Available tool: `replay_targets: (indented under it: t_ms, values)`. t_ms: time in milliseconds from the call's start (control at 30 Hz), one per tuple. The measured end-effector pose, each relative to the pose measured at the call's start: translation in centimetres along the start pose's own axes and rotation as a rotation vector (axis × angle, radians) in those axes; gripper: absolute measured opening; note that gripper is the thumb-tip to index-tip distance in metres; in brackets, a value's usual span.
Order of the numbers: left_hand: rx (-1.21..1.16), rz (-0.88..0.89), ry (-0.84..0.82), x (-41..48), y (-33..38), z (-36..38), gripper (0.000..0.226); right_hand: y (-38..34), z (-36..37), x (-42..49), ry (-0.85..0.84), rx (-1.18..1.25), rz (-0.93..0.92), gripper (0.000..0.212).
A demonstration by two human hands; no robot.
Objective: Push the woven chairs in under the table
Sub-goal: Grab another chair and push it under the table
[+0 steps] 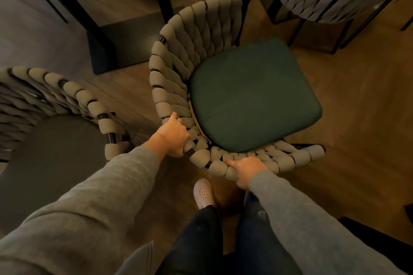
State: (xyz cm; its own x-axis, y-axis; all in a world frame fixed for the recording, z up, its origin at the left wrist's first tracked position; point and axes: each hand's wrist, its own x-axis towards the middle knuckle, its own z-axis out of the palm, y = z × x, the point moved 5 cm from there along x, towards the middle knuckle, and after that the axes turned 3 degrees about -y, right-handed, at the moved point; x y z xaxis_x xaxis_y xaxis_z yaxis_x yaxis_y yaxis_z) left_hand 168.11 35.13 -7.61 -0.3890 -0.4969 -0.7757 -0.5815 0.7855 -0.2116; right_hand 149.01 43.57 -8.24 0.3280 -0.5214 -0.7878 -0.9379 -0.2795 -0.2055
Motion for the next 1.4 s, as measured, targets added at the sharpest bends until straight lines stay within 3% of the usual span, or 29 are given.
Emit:
replay_targets:
  t_ms: [233,367,467,700,867,1000,1167,1233,1333,1400]
  values:
    - [-0.121,-0.048,0.047,1.3,-0.5,-3.5,0.040,4.8,-3.6,1.7,-0.039,-0.142,-0.059,0.065]
    - [-0.223,0.047,0.108,2.7,-2.3,-4.7,0.044,8.2,-5.5,2.4,-0.065,-0.204,-0.082,0.065]
    - [-0.084,0.007,0.080,3.6,-6.0,-5.4,0.053,10.3,-7.4,2.8,-0.047,-0.267,-0.097,0.064]
    - [-0.028,-0.082,0.074,4.8,-4.8,-7.7,0.033,13.8,-8.9,2.5,-0.077,-0.261,0.039,0.064]
    - [-0.072,-0.052,0.069,3.7,-0.1,-8.3,0.024,8.6,-7.3,1.1,-0.012,-0.051,-0.002,0.083]
    - [-0.111,-0.049,0.059,2.7,4.9,-8.3,0.021,3.2,-4.0,0.8,0.120,0.077,0.017,0.074]
    - [-0.208,0.002,0.051,1.5,9.1,-7.6,0.021,3.5,-0.6,-0.6,0.139,0.106,0.072,0.046]
    - [-0.247,0.095,0.106,1.0,8.6,-7.1,0.032,3.8,0.1,-1.1,0.112,0.089,0.057,0.044]
    - [-0.205,0.130,0.017,0.9,4.4,-4.7,0.062,4.1,0.8,-1.5,0.069,0.060,0.059,0.046]
    - [-0.173,0.081,-0.001,1.0,2.0,-3.7,0.048,4.3,1.1,-1.5,0.048,0.069,0.063,0.048]
